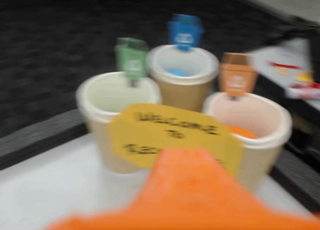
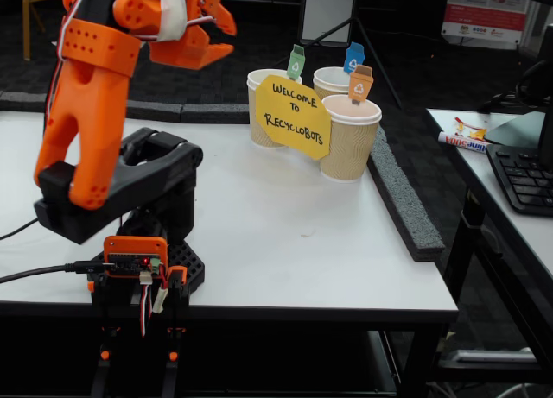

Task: Sort rubbish by color.

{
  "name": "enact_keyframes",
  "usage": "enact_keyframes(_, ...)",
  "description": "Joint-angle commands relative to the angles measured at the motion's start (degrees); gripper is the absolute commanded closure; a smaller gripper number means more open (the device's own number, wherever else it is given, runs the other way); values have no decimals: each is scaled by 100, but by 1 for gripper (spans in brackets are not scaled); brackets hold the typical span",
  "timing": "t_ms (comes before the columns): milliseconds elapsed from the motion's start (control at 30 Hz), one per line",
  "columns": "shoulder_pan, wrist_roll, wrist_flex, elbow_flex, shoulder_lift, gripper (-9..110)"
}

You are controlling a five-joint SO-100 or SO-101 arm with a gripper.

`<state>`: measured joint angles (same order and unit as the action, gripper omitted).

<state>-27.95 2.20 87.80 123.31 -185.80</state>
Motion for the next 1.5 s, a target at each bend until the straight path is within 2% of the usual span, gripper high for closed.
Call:
enact_keyframes(0,940,53,-141,-422,26,101)
enact_keyframes(433,4342,97,-26,-237,79,101)
enact_keyframes(800,6398,53,-229,-35,79,101)
enact_keyframes(1467,6706,53,-932,1134,439,101)
